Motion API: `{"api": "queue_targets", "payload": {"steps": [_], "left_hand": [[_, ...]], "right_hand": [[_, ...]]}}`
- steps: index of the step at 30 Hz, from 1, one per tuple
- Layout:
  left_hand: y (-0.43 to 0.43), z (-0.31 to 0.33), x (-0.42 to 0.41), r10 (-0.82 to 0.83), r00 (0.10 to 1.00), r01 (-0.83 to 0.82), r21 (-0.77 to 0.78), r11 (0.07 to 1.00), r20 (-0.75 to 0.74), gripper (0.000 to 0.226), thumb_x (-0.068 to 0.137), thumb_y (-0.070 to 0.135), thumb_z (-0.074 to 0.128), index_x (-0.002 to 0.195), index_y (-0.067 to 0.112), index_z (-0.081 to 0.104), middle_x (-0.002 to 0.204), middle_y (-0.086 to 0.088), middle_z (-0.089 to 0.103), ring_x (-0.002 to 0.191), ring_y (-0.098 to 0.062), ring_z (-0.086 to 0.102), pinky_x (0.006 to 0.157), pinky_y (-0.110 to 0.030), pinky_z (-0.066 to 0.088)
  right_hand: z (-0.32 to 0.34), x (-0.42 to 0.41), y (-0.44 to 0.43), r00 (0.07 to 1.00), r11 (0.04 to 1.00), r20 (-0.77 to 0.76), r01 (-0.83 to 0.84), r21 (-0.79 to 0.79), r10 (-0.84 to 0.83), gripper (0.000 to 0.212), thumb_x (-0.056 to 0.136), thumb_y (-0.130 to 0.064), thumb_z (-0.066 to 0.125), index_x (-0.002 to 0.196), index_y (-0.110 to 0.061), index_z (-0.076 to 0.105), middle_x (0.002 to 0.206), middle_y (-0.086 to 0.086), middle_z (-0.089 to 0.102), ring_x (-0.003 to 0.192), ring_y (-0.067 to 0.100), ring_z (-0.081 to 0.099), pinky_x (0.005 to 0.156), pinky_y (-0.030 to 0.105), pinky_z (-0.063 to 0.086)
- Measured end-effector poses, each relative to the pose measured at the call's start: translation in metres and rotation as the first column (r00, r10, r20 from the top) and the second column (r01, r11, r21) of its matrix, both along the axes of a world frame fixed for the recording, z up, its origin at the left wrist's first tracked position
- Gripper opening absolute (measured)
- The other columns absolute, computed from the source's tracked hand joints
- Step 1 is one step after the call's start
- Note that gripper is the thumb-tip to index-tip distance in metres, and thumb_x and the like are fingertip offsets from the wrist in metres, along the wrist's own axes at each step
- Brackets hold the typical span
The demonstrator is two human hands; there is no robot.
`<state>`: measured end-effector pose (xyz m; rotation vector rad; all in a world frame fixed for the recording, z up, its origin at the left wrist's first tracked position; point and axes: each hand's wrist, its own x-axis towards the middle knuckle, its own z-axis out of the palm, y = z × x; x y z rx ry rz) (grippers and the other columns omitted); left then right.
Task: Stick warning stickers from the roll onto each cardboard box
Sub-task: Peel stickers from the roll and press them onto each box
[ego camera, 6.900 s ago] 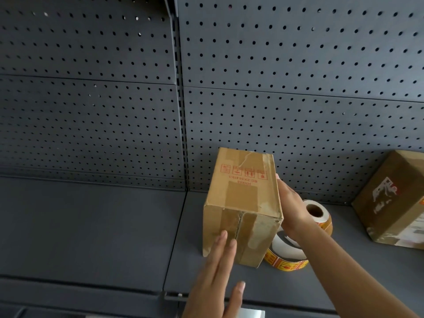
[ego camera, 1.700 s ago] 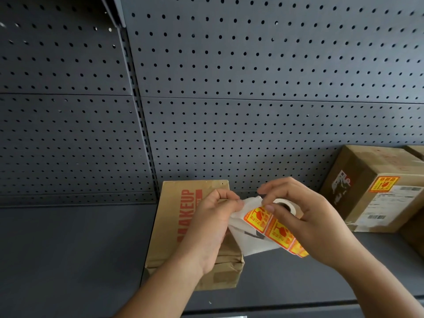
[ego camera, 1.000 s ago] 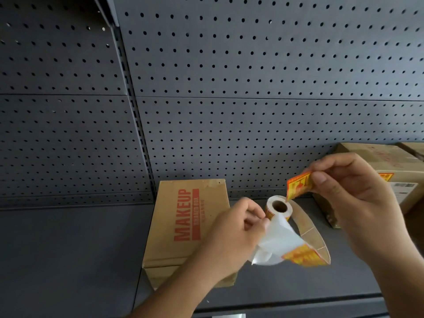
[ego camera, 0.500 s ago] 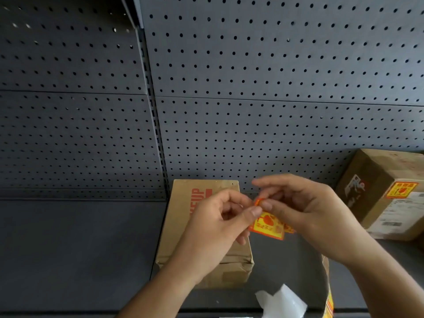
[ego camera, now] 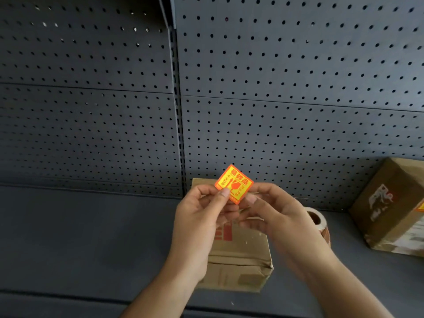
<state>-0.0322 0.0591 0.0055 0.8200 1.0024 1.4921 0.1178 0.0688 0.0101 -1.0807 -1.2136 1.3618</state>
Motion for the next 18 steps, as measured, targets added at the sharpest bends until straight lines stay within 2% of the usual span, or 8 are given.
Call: {"api": "queue_targets", "payload": {"steps": [2,7,10,13,16,18], "left_hand": [[0.000,-0.002,-0.002,-0.006,1.000,0.006,-0.014,1.000,0.019,0.014,0.093,0.010,0.066,0.099,-0.003,0.064,0.085,-0.017,0.076,0.073,-0.020,0.073,0.067,-0.026,0.061],[0.000,-0.007,-0.009,-0.073,0.997,0.072,-0.051,0.996,-0.014,0.013,0.094,0.010,0.066,0.100,-0.002,0.067,0.084,-0.016,0.076,0.075,-0.020,0.074,0.071,-0.029,0.062],[0.003,-0.013,-0.020,-0.069,0.979,0.064,-0.029,0.998,-0.193,0.021,0.094,0.024,0.067,0.096,0.003,0.071,0.080,-0.008,0.075,0.073,-0.016,0.072,0.070,-0.027,0.062],[0.010,-0.017,-0.033,-0.023,0.917,0.021,-0.009,1.000,-0.397,0.024,0.092,0.037,0.067,0.090,0.013,0.072,0.069,0.003,0.068,0.064,-0.008,0.062,0.062,-0.018,0.053],[0.020,-0.022,-0.044,-0.020,0.863,0.011,-0.022,1.000,-0.506,0.019,0.092,0.036,0.068,0.085,0.018,0.072,0.061,0.015,0.060,0.057,-0.001,0.053,0.061,-0.018,0.045],[0.028,-0.026,-0.049,-0.005,0.839,-0.010,-0.024,1.000,-0.544,0.017,0.092,0.034,0.069,0.084,0.019,0.072,0.062,0.017,0.062,0.055,0.004,0.051,0.060,-0.017,0.040]], "right_hand": [[0.000,-0.005,0.003,0.999,0.999,0.035,0.025,0.029,-0.026,0.014,0.098,-0.012,0.060,0.106,-0.007,0.070,0.094,0.015,0.076,0.084,0.029,0.074,0.080,0.039,0.061],[0.001,-0.012,0.011,0.997,0.997,0.055,0.061,0.041,-0.063,0.017,0.099,-0.012,0.058,0.091,-0.007,0.072,0.085,0.011,0.077,0.076,0.024,0.073,0.073,0.035,0.061],[-0.003,-0.014,0.018,0.984,0.996,0.157,0.077,0.043,-0.082,0.017,0.099,-0.011,0.058,0.087,-0.008,0.069,0.077,0.005,0.074,0.070,0.019,0.068,0.071,0.032,0.059],[-0.005,-0.016,0.027,0.965,0.999,0.260,0.031,0.027,-0.037,0.016,0.099,-0.011,0.060,0.085,-0.010,0.068,0.072,0.001,0.072,0.066,0.014,0.066,0.068,0.030,0.057],[-0.008,-0.022,0.033,0.939,1.000,0.343,-0.013,0.014,0.008,0.014,0.099,-0.012,0.060,0.088,-0.011,0.069,0.069,-0.003,0.073,0.061,0.009,0.067,0.062,0.021,0.056],[-0.011,-0.027,0.038,0.932,1.000,0.362,-0.018,0.016,0.011,0.013,0.099,-0.013,0.060,0.091,-0.012,0.070,0.070,-0.001,0.074,0.060,0.009,0.066,0.060,0.021,0.057]]}}
